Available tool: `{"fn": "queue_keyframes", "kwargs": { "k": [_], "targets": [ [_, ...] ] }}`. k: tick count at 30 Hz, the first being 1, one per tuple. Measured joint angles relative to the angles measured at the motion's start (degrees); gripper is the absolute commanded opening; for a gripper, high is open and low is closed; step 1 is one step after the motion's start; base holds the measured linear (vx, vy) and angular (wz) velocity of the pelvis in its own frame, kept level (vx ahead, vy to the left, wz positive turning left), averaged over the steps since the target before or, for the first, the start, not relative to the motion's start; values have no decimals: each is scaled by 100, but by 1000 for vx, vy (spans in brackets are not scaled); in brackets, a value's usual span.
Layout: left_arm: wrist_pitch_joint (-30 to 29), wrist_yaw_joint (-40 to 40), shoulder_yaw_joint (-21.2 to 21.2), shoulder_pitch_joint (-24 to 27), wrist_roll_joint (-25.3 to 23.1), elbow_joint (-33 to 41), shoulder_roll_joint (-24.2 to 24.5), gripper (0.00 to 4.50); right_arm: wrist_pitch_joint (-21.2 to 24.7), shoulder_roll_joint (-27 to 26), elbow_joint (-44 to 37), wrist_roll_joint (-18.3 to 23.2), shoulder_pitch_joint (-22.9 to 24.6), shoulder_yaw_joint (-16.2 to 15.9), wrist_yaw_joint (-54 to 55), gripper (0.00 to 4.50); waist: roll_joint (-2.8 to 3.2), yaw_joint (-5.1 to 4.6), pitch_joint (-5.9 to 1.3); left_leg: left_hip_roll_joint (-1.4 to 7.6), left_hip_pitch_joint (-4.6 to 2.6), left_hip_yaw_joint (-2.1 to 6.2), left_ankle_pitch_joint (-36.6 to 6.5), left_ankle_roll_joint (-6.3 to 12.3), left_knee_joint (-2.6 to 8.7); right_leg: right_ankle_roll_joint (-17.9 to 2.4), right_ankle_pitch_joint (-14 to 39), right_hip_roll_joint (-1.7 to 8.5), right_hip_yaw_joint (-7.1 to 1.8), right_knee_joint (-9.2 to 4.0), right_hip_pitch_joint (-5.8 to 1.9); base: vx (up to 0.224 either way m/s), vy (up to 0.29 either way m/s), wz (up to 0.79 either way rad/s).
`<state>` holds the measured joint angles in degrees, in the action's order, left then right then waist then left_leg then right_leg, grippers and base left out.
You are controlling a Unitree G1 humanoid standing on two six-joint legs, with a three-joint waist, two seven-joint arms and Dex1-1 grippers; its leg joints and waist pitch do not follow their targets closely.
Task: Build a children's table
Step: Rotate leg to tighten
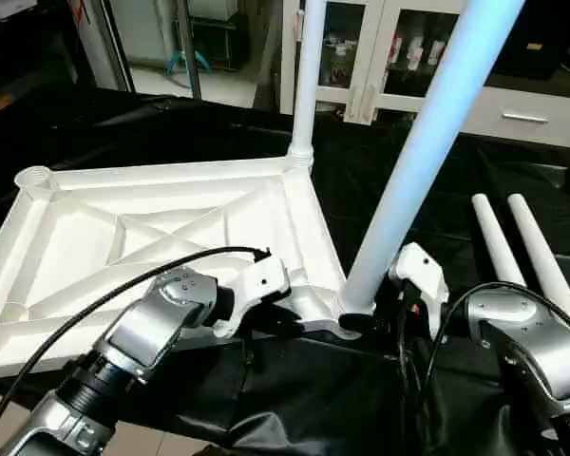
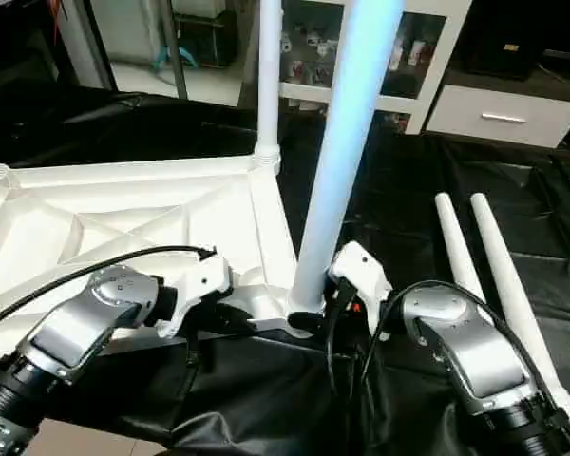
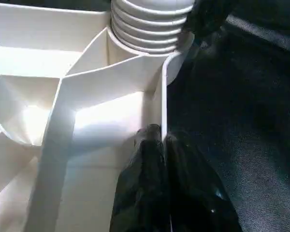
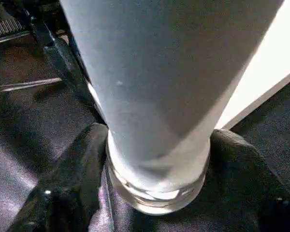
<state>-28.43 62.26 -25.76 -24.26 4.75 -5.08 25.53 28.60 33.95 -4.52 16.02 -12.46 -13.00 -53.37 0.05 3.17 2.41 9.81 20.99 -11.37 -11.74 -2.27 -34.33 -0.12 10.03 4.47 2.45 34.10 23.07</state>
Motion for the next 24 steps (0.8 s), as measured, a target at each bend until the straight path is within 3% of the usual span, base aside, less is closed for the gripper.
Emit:
{"fn": "queue_keyframes", "kwargs": {
  "k": [2, 8, 12, 18, 24],
  "targets": [
    [-6, 0, 0, 1, 0, 3, 0, 0, 0, -2, 0, -5, 0, 0, -2, 282, 0, 0, 0, 0, 0, 0, 0, 0, 0, 0, 0, 0, 0, 0, 0, 0, 0, 0],
    [-51, -68, 41, 3, -1, -5, -25, 0, -4, -243, 101, -21, -1, 54, 191, 272, -2, -17, -1, 1, -6, 0, 2, -1, -4, -3, -2, -1, 0, 9, -2, 0, 0, 0],
    [-62, -649, 244, -160, -119, -462, -397, 0, -118, -949, 605, -165, -136, 300, 1114, 272, -2, -109, -1, 2, -10, 0, 5, -6, -20, -14, -10, -3, -3, 11, -5, 0, 0, 0],
    [-122, -1596, 478, -648, -221, -1410, -1083, 0, -231, -2015, 1453, -572, -642, 482, 2699, 272, -2, -139, -2, 1, -17, 1, 6, -7, -24, -5, -7, -2, -3, 7, -12, 0, 0, 0],
    [-110, -2199, 694, -945, -335, -1970, -1395, 0, -275, -3202, 2153, -983, -1123, 755, 4606, 272, 2, -166, -3, 2, -29, 11, 10, -14, -20, -6, -10, -2, 6, 2, -9, 0, 0, 0]
  ]
}}
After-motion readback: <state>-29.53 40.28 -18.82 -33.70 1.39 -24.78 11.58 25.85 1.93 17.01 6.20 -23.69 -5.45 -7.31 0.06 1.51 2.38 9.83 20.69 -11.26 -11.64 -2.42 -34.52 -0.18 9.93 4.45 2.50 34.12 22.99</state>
